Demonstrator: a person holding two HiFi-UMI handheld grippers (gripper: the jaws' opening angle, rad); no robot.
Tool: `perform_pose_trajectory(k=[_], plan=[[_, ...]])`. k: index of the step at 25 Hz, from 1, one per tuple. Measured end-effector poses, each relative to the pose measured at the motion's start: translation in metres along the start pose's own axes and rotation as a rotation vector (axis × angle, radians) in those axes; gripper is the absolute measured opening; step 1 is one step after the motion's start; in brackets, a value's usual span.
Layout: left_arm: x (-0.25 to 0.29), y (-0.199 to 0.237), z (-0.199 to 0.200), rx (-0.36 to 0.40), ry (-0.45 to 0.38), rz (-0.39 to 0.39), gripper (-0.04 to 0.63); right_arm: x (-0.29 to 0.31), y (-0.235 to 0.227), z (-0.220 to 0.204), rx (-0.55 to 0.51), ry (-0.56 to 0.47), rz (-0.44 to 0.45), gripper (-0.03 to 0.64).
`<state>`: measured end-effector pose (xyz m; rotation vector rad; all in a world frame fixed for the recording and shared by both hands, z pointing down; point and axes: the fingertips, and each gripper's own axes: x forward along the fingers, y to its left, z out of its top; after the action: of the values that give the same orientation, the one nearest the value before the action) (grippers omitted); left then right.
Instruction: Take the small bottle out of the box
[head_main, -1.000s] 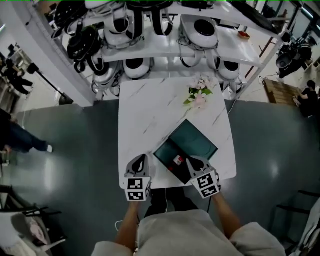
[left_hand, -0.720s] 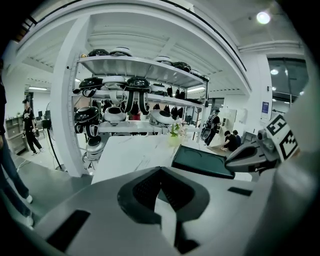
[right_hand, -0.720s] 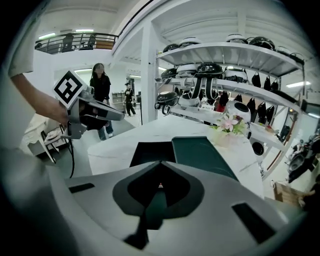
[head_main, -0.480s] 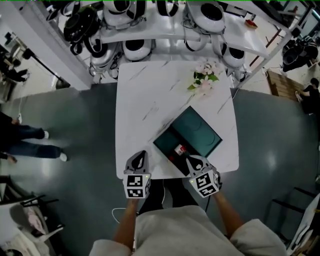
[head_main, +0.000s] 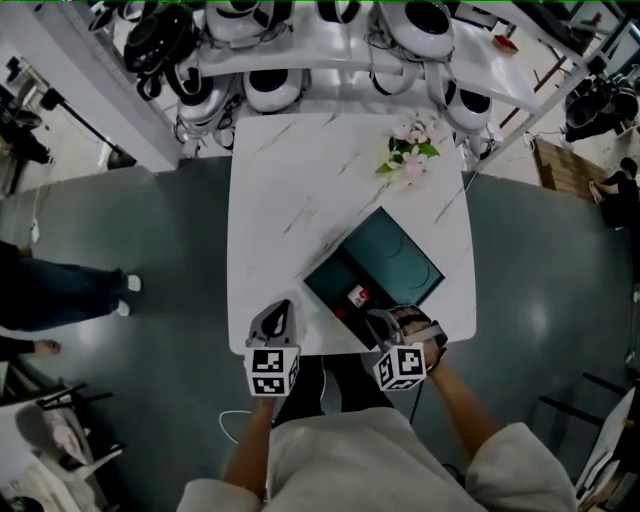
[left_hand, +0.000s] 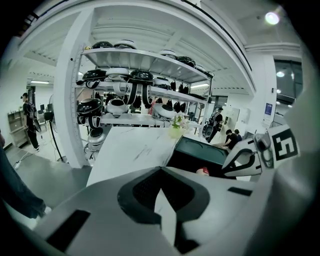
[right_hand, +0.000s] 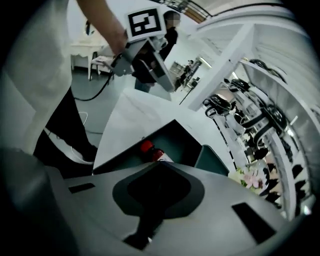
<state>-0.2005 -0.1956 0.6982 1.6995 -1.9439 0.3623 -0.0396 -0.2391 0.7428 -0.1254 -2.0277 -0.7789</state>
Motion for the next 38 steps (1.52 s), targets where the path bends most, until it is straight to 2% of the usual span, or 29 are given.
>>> perform_pose_trajectory(k=[6, 10, 12, 13, 16, 27, 32, 36, 38], plan=[[0.003, 0.0, -0.001, -0.014, -0.001, -0.002, 0.018, 0.008, 0.003, -0.009, -0.295, 0.054, 0.016, 0.021], [0.006, -0.004, -0.002, -0.02, -0.002, -0.007, 0.018, 0.012, 0.01, -0.018, -0.381, 0.071, 0.063, 0.03], [0.007, -0.006, -0.001, -0.024, -0.005, -0.011, 0.018, 0.013, 0.01, -0.018, -0.401, 0.083, 0.1, 0.217], [0.008, -0.006, -0.001, -0.025, -0.006, -0.013, 0.018, 0.014, 0.008, -0.017, -0.413, 0.087, 0.101, 0.251], [0.009, -0.009, 0.001, -0.027, -0.012, -0.02, 0.018, 0.021, 0.005, -0.015, -0.456, 0.096, 0.089, 0.286], [0.002, -0.006, 0.01, -0.022, -0.024, -0.003, 0.018, 0.066, 0.002, -0.008, -0.569, 0.151, 0.197, 0.291], [-0.003, 0.0, 0.008, -0.038, -0.032, 0.018, 0.018, 0.081, 0.009, -0.009, -0.605, 0.182, 0.303, 0.305], [-0.007, 0.009, 0.004, -0.055, -0.031, 0.035, 0.018, 0.085, 0.011, -0.008, -0.573, 0.211, 0.384, 0.304], [-0.008, 0.012, 0.003, -0.059, -0.028, 0.039, 0.018, 0.085, 0.014, -0.009, -0.564, 0.231, 0.428, 0.282]])
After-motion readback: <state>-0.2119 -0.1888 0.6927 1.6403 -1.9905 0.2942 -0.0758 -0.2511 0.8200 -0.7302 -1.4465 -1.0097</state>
